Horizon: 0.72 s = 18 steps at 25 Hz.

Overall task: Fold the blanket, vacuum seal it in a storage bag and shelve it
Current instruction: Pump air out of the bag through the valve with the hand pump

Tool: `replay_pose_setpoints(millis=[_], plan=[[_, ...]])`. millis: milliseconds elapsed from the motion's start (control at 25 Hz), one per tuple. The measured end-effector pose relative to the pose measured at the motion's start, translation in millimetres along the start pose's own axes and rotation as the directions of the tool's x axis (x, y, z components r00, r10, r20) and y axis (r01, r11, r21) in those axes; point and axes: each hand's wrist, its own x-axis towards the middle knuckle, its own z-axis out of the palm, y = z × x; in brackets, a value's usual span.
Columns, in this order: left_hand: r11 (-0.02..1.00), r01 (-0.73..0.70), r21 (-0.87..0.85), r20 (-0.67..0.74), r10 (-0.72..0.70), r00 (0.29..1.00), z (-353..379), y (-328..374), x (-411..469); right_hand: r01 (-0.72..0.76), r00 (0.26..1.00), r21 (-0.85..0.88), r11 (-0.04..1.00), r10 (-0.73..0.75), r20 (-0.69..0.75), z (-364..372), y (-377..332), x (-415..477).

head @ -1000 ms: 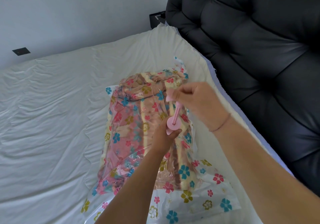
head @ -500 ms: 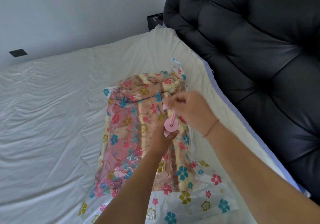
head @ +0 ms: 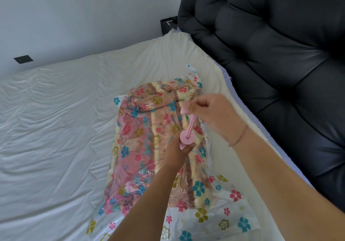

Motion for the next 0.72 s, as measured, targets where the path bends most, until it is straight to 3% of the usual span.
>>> replay_pose_setpoints(millis=[160,280,400,480,600,640,720], plan=[[0.996,-0.021,0.091,0.024,0.018,1.0,2.3,1.0,-2.0,-0.235,0.959,-0.322,0.917,0.273,0.077,30.1,56.7,-5.0],[1.0,-0.024,0.015,-0.003,0.024,1.0,-0.1,1.3,-2.2,-0.126,0.989,-0.246,0.961,0.141,0.044,12.3,18.1,-2.5],[1.0,-0.022,0.019,0.009,0.022,1.0,-3.0,0.3,1.9,0.025,0.999,-0.001,1.0,-0.025,-0.024,-8.7,-23.2,-1.5],[0.999,-0.024,0.027,0.014,0.024,1.0,-2.1,0.9,1.3,-0.029,1.0,-0.028,0.999,0.029,-0.009,1.5,-2.0,-4.9],[0.989,-0.058,0.136,0.035,0.054,0.998,1.5,0.8,-2.8,-0.266,0.954,-0.262,0.928,0.291,0.064,32.4,52.2,-13.8],[0.989,-0.053,0.135,0.025,0.05,0.998,1.6,1.2,-3.8,-0.281,0.95,-0.265,0.923,0.306,0.058,33.4,53.9,-13.9],[0.998,-0.032,0.053,-0.003,0.032,0.999,-1.2,1.3,-1.2,-0.173,0.982,-0.203,0.964,0.184,0.036,19.6,30.1,-8.0]])
